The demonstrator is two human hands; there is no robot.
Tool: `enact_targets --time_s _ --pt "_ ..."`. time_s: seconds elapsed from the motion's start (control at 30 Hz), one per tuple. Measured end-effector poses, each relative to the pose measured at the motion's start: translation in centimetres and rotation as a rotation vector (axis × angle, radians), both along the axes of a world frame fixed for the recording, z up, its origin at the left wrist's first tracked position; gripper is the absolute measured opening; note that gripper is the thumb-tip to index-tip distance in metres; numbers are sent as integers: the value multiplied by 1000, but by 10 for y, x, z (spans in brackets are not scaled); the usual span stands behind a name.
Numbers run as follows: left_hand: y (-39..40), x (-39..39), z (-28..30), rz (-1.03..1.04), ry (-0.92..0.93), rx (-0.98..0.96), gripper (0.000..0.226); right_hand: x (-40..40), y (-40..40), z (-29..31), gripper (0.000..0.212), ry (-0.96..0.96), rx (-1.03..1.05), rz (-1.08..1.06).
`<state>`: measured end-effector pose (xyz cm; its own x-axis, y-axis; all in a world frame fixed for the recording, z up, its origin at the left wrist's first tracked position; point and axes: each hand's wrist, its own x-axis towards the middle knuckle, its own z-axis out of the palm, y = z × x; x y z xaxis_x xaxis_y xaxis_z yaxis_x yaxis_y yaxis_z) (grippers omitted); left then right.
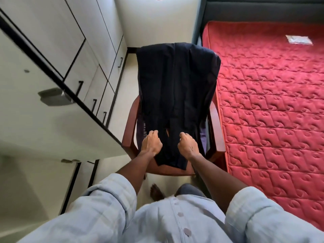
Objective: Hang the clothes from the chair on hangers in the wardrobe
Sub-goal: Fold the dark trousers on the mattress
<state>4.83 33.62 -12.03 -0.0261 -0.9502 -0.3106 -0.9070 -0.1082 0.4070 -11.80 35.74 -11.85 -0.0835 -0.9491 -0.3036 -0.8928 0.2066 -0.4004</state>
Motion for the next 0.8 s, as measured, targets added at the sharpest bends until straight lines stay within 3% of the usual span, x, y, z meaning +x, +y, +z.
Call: enact_targets --time_s 0.23,0.4,0.6,0.7,0.8 --pt "-110 -11 13 20 121 -63 45 -25 -122 16 19 23 -110 -88" --pt "-212 -19 44 81 194 -298 39 -44 -245 52 19 50 -375 -53" --pt "-332 -37 74 121 127 -621 28 -74 -371 82 32 92 -627 -74" --pt "-379 -42 87 191 62 -647 34 -87 -412 88 32 77 -594 -97" --pt "-424 -43 98 373 -4 -484 49 -97 -442 84 36 49 -432 -76"
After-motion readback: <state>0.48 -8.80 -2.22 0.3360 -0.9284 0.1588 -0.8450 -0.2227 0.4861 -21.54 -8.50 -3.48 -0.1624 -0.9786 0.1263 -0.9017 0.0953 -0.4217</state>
